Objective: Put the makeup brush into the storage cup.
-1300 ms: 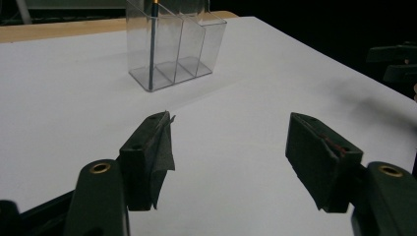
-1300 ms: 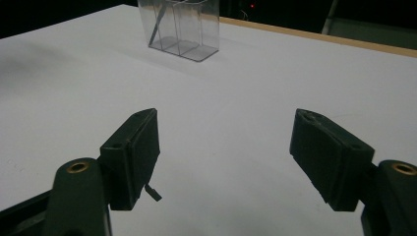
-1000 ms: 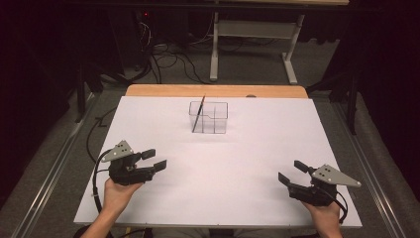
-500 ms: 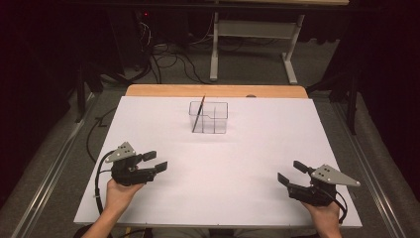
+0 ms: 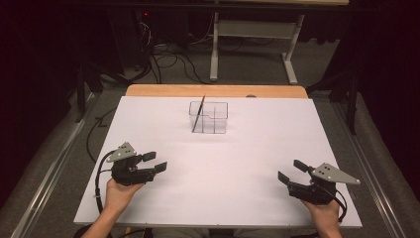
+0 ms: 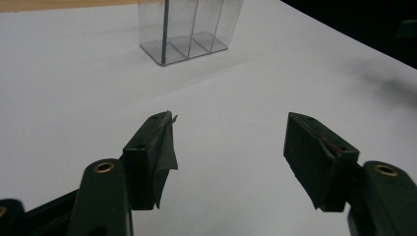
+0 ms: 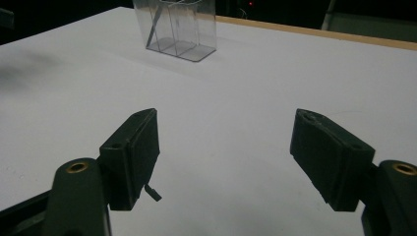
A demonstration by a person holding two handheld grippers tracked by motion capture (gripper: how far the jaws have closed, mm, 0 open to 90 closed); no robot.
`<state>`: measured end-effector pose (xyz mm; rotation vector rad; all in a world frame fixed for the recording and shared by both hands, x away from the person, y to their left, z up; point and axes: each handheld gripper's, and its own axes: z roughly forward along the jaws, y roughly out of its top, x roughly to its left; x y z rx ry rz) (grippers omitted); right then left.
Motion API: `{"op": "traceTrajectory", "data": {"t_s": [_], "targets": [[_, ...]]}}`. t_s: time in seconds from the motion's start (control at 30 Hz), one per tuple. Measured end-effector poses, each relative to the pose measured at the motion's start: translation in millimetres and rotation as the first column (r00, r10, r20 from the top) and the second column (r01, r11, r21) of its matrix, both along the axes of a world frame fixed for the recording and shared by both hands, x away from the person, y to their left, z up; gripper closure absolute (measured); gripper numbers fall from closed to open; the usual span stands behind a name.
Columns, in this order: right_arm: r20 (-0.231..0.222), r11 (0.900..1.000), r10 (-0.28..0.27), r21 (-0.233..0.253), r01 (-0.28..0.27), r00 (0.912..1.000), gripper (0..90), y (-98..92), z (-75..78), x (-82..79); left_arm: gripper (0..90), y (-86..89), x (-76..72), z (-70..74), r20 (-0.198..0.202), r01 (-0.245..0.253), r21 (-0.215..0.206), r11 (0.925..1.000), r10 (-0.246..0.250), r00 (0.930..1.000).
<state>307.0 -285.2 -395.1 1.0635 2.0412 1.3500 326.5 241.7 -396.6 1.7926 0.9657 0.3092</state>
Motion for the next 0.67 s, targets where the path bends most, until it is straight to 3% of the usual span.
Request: {"op": "traceTrajectory", "data": {"t_s": [0.17, 0.4, 0.67], "targets": [[-0.006, 1.000, 0.005, -0.001, -0.005, 1.0000, 28.2, 0.7, -0.6, 0.1, 36.5, 1.4, -3.8, 3.3, -0.007, -0.023, -0.028, 0.9994, 0.022, 0.9997], [-0.005, 1.000, 0.008, -0.008, -0.008, 1.0000, 28.3, 1.4, -0.8, 0.5, 36.4, -0.1, -2.7, 0.8, -0.023, -0.018, -0.011, 0.9998, 0.018, 0.9996], [-0.007, 1.000, 0.007, -0.003, -0.007, 1.0000, 28.2, 2.1, -1.5, 0.2, 35.6, -0.9, -3.3, 1.9, -0.015, -0.026, -0.020, 0.9995, 0.025, 0.9996]]}}
